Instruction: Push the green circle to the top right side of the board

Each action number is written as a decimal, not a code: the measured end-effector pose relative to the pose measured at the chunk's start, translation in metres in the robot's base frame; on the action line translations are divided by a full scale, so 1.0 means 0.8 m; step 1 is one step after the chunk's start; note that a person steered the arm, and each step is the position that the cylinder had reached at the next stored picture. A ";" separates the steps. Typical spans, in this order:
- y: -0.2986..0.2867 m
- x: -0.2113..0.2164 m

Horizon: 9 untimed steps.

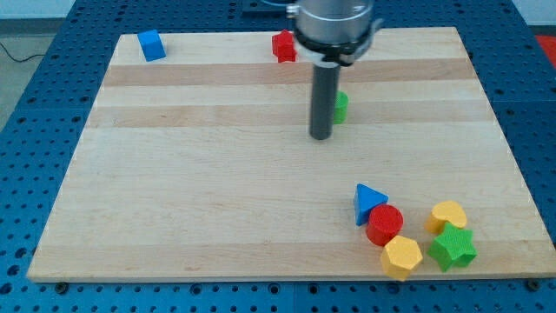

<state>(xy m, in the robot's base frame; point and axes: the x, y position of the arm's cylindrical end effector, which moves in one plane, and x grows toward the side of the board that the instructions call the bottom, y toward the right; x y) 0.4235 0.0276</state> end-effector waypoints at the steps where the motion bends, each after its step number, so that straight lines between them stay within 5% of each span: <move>1: 0.002 -0.033; 3: 0.094 -0.084; 5: 0.099 -0.022; 8: 0.174 -0.127; 9: 0.143 -0.091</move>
<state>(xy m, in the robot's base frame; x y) 0.3508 0.1424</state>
